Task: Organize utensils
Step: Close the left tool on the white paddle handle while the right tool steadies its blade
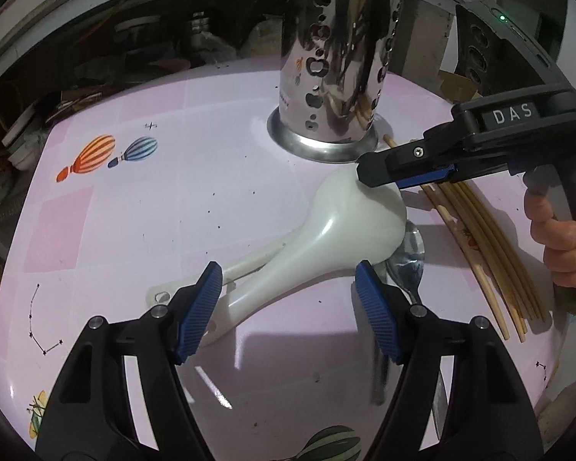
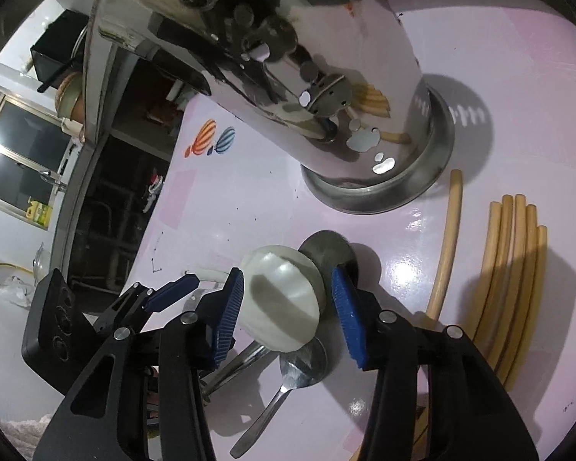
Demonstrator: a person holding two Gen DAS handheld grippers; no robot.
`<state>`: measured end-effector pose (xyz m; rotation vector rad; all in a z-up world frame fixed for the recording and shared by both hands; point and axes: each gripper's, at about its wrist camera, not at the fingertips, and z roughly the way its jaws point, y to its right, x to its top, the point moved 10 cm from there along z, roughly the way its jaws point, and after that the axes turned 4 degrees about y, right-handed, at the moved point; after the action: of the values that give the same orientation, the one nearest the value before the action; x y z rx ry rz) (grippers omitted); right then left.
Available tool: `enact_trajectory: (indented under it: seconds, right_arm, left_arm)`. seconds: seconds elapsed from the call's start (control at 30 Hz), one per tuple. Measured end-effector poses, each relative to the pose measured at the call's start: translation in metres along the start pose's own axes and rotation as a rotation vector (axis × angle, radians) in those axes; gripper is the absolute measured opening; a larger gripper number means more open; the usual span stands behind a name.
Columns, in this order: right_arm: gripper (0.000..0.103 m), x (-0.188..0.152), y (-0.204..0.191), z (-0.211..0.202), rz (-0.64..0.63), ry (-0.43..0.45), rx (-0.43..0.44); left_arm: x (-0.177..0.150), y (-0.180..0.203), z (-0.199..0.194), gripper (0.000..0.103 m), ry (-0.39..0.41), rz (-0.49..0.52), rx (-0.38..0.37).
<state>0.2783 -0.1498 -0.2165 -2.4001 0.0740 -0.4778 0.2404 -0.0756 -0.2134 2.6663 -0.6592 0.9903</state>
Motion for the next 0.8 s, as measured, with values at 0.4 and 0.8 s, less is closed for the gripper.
enact_trajectory:
  seconds: [0.4, 0.8]
  right_arm:
    - [0.025, -0.007, -0.013, 0.005, 0.055, -0.029, 0.094]
    - [0.013, -0.01, -0.028, -0.004, 0.08, -0.039, 0.186]
  left_arm:
    - [-0.011, -0.002, 0.001, 0.068, -0.023, -0.01, -0.006]
    - [-0.002, 0.01, -0.003, 0.062, 0.009, 0.098, 0.069]
